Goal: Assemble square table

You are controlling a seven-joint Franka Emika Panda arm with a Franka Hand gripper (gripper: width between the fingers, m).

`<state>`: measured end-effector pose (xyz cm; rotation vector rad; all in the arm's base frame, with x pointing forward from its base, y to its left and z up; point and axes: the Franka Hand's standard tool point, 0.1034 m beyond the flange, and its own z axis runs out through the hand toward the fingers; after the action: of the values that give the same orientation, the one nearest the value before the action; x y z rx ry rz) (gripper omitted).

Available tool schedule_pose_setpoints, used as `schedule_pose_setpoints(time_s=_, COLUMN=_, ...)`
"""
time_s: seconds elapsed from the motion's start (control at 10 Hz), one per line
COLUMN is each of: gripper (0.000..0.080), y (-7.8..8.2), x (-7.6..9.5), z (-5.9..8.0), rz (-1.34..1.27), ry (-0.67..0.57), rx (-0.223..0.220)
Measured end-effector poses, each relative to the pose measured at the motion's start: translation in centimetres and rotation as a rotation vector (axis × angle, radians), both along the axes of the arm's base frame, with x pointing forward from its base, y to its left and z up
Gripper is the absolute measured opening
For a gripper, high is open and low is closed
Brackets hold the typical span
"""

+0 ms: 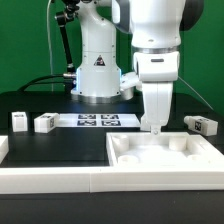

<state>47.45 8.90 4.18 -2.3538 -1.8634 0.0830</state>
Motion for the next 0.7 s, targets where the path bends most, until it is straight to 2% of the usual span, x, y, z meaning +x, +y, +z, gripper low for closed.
schedule_pose_setpoints(time_s=0.2, gripper=0.0649, y=3.1, x=-0.3, z=1.5, rz=-0.136, ry=-0.012, rx=-0.023)
schedule_pose_setpoints(time_s=0.3, gripper=0.0649, y=4.7, x=-0.5, z=1.6, rz=-0.169, ry=-0.013, rx=-0.027)
schedule_pose_setpoints(time_s=0.4, gripper=0.0649, y=5.4, x=-0.5, z=1.5, rz=-0.161, ry=-0.014, rx=-0.026)
schedule_pose_setpoints(time_s=0.7, gripper=0.0649, y=5.1, x=-0.5, z=1.5, rz=-0.165, ry=-0.012, rx=-0.026)
